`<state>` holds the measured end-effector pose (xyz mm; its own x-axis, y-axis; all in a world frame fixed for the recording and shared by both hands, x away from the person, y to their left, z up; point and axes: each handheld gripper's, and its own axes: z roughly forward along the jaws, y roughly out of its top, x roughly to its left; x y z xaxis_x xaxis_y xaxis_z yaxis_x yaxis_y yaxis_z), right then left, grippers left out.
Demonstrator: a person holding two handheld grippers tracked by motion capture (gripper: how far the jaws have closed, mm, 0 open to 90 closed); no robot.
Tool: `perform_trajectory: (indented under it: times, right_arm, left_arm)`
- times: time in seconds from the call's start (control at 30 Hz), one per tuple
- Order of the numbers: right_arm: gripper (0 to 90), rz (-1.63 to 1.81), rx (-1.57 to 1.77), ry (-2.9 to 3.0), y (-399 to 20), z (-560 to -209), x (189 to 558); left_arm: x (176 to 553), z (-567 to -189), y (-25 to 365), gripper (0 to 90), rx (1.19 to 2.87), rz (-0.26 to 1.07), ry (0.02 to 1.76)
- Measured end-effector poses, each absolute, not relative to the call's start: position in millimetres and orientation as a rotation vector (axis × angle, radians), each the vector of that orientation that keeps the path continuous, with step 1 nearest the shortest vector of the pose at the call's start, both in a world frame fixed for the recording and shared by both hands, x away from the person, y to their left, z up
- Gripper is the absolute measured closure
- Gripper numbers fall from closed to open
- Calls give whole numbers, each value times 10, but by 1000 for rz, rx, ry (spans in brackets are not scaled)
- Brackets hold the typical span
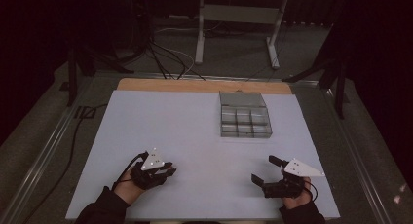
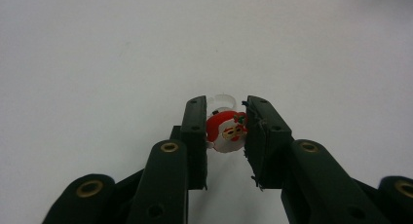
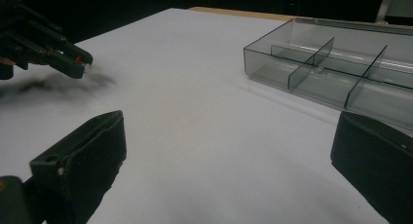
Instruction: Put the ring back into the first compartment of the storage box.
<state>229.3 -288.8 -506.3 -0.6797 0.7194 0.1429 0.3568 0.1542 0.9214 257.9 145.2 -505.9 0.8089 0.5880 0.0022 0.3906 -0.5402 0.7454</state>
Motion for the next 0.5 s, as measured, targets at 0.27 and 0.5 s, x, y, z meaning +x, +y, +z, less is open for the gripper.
perform_trajectory:
  times: [0.27,0.5]
  right_arm:
    - [0,1533,1029,2108,-2888,-5061,2288]
    - [0,1534,1032,2108,-2890,-5063,2291]
  left_arm:
    - [2657,-5043,1367,724,2205,312,691]
    - [2738,-5001,1297,724,2201,304,668]
